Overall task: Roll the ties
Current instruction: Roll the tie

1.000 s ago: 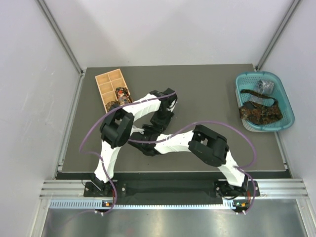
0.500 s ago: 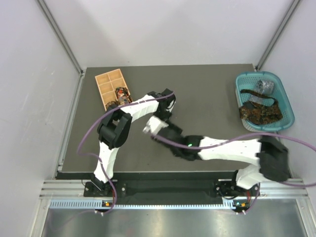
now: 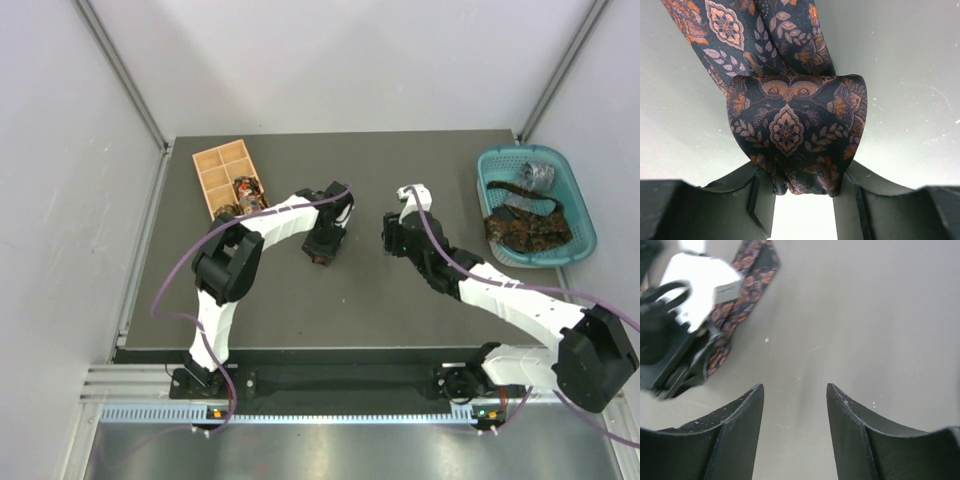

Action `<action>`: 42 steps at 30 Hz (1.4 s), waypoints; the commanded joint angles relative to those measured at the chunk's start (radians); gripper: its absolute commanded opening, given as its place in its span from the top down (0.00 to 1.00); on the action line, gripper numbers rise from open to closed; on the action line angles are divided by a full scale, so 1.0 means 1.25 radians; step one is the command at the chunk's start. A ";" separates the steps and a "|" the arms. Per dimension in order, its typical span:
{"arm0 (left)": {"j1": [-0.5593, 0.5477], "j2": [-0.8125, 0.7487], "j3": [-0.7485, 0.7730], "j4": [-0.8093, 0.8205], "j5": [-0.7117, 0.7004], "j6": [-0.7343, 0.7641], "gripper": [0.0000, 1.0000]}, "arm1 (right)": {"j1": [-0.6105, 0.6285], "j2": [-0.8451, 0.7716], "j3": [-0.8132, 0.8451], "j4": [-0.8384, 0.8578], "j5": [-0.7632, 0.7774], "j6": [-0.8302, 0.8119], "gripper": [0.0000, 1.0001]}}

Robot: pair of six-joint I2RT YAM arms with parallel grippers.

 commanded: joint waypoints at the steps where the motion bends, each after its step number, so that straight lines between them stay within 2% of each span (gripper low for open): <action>1: 0.008 -0.019 -0.035 -0.015 -0.018 -0.013 0.58 | -0.061 0.009 -0.006 0.062 -0.124 0.073 0.48; 5: 0.008 -0.030 -0.028 0.001 -0.022 -0.020 0.44 | -0.073 0.035 -0.002 0.058 -0.138 0.072 0.48; 11: 0.005 -0.033 -0.018 0.029 -0.013 -0.032 0.33 | -0.081 0.038 -0.015 0.064 -0.149 0.072 0.48; 14: 0.004 -0.040 -0.022 0.046 -0.017 -0.041 0.21 | -0.087 0.038 -0.017 0.061 -0.150 0.071 0.48; 19: 0.004 -0.050 -0.032 0.076 -0.044 -0.063 0.16 | -0.095 0.032 -0.025 0.069 -0.163 0.073 0.48; 31: 0.000 -0.041 -0.029 0.152 -0.090 -0.116 0.18 | -0.109 0.032 -0.039 0.081 -0.176 0.078 0.48; 38: 0.003 -0.018 -0.087 0.176 -0.170 -0.157 0.33 | -0.116 0.018 -0.056 0.095 -0.188 0.080 0.48; 39: 0.003 -0.016 -0.093 0.179 -0.169 -0.155 0.39 | -0.117 0.017 -0.056 0.099 -0.192 0.080 0.48; 42: 0.002 -0.006 -0.104 0.181 -0.174 -0.154 0.47 | -0.121 0.017 -0.064 0.102 -0.197 0.080 0.48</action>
